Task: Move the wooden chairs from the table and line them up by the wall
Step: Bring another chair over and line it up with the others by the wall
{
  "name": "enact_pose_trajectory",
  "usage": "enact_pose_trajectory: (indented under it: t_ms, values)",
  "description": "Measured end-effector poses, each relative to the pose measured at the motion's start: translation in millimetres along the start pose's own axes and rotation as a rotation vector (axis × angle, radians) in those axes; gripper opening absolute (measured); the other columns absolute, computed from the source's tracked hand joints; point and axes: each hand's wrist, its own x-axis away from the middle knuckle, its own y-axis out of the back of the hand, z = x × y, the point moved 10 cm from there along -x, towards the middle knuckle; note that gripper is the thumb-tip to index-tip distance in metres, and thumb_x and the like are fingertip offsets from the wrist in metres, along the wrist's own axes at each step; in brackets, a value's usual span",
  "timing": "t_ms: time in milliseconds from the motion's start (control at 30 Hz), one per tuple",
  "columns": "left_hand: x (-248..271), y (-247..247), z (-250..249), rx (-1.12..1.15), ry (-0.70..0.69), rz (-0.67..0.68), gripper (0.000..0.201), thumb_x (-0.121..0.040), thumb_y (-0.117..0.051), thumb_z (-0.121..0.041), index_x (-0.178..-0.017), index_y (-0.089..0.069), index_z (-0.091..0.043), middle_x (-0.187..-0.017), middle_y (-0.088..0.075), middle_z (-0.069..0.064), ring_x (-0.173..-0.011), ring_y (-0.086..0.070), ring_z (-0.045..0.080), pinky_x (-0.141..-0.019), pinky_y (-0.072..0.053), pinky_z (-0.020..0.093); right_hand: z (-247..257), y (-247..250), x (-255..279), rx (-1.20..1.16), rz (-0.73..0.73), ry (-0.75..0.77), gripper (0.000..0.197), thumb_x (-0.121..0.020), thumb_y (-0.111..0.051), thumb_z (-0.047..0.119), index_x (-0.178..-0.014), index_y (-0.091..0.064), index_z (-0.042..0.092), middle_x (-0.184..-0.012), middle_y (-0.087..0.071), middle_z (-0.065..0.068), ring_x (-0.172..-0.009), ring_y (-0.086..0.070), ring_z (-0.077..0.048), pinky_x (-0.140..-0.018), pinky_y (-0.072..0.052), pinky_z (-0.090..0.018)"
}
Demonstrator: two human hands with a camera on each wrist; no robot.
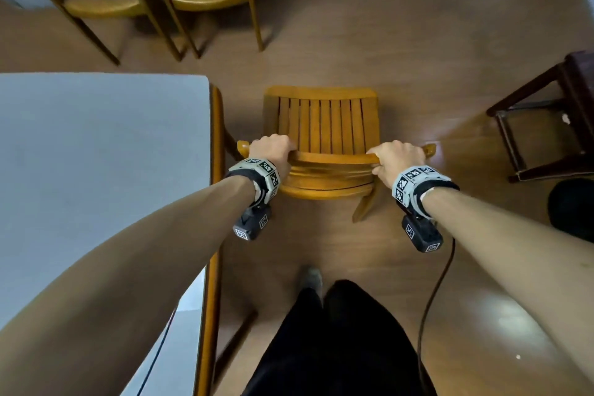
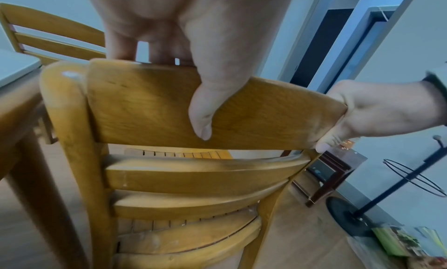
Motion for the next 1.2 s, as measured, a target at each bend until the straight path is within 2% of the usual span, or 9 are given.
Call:
enact_pose_trajectory:
  t_ms: [200, 333, 467, 567, 633, 767, 933, 1067, 1200]
  values:
    - [-139.9, 80.4, 32.0, -0.026, 0.005, 0.018, 0.038, -0.087, -0.065, -0.015, -0.124, -0.065, -0.026, -0.121, -0.062, 0.009, -0.113, -0.058, 0.034, -0.089, -0.045, 0.041, -0.3, 67.4, -140.3, -0.025, 0.012, 0.021, 0.006, -0.093, -0.065, 0.029, -0.095, -0.068, 0.033, -0.083, -0.064, 0.002, -0.084, -0.065, -0.027, -0.068, -0.046, -0.033]
    - [-235.7, 134.2, 53.6, -0.024, 0.001, 0.018, 0.035, -0.086, -0.065, -0.016, -0.119, -0.067, -0.029, -0.116, -0.064, 0.008, -0.107, -0.061, 0.034, -0.083, -0.047, 0.039, -2.4, 113.5, -242.7, -0.024, 0.026, 0.022, 0.011, -0.092, -0.065, 0.024, -0.085, -0.061, 0.033, -0.081, -0.061, 0.002, -0.079, -0.058, -0.026, -0.067, -0.040, -0.033]
    - [-325.5, 190.6, 68.5, -0.001, -0.007, -0.018, 0.026, -0.087, -0.064, -0.018, -0.111, -0.069, -0.029, -0.107, -0.065, 0.004, -0.100, -0.063, 0.030, -0.075, -0.044, 0.035, -11.9, 166.4, -340.4, -0.018, 0.006, 0.013, 0.012, -0.091, -0.065, 0.023, -0.091, -0.066, 0.034, -0.081, -0.061, 0.002, -0.077, -0.056, -0.027, -0.067, -0.040, -0.032]
    - [-395.7, 242.4, 81.1, 0.023, -0.015, -0.045, 0.020, -0.087, -0.064, -0.020, -0.105, -0.068, -0.026, -0.100, -0.063, 0.003, -0.097, -0.063, 0.030, -0.079, -0.048, 0.037, -19.1, 216.1, -418.9, -0.031, -0.012, -0.010, 0.011, -0.089, -0.068, 0.021, -0.090, -0.069, 0.031, -0.080, -0.062, 0.002, -0.075, -0.054, -0.026, -0.067, -0.041, -0.033]
    - [-435.4, 271.8, 88.1, 0.017, -0.023, -0.048, 0.020, -0.087, -0.064, -0.022, -0.108, -0.067, -0.024, -0.101, -0.063, 0.003, -0.096, -0.063, 0.030, -0.080, -0.049, 0.038, -22.5, 243.1, -464.4, -0.021, -0.015, -0.015, 0.011, -0.088, -0.070, 0.021, -0.090, -0.069, 0.032, -0.081, -0.063, 0.002, -0.076, -0.055, -0.026, -0.068, -0.042, -0.034]
    - [-505.5, 313.4, 103.7, 0.007, -0.064, -0.052, 0.015, -0.089, -0.064, -0.023, -0.103, -0.066, -0.027, -0.099, -0.064, 0.000, -0.090, -0.062, 0.025, -0.074, -0.049, 0.036, -23.1, 283.1, -543.1, 0.023, -0.016, -0.001, 0.011, -0.089, -0.070, 0.025, -0.092, -0.069, 0.035, -0.082, -0.064, 0.004, -0.080, -0.060, -0.026, -0.066, -0.042, -0.032]
    - [-584.9, 353.2, 127.0, 0.013, -0.103, -0.020, 0.017, -0.091, -0.064, -0.025, -0.107, -0.067, -0.026, -0.097, -0.062, -0.001, -0.094, -0.063, 0.026, -0.079, -0.055, 0.038, -15.8, 315.8, -634.7, 0.041, 0.023, 0.015, 0.015, -0.092, -0.062, 0.023, -0.094, -0.068, 0.037, -0.086, -0.065, 0.003, -0.084, -0.064, -0.028, -0.064, -0.041, -0.032]
    - [-640.4, 379.0, 149.5, 0.037, -0.097, -0.011, 0.004, -0.092, -0.063, -0.024, -0.094, -0.065, -0.026, -0.082, -0.057, -0.006, -0.086, -0.063, 0.024, -0.076, -0.055, 0.037, -4.9, 336.3, -699.0, 0.031, 0.035, 0.063, 0.019, -0.097, -0.051, 0.021, -0.090, -0.062, 0.036, -0.085, -0.064, 0.005, -0.081, -0.061, -0.025, -0.062, -0.041, -0.032]
    - [-691.6, 404.5, 165.4, 0.067, -0.067, -0.023, 0.010, -0.091, -0.062, -0.018, -0.086, -0.064, -0.026, -0.076, -0.058, -0.008, -0.077, -0.063, 0.020, -0.068, -0.054, 0.034, -1.6, 361.5, -756.0, 0.019, -0.004, 0.097, 0.021, -0.098, -0.052, 0.022, -0.098, -0.068, 0.036, -0.087, -0.067, 0.008, -0.082, -0.064, -0.022, -0.063, -0.047, -0.031]
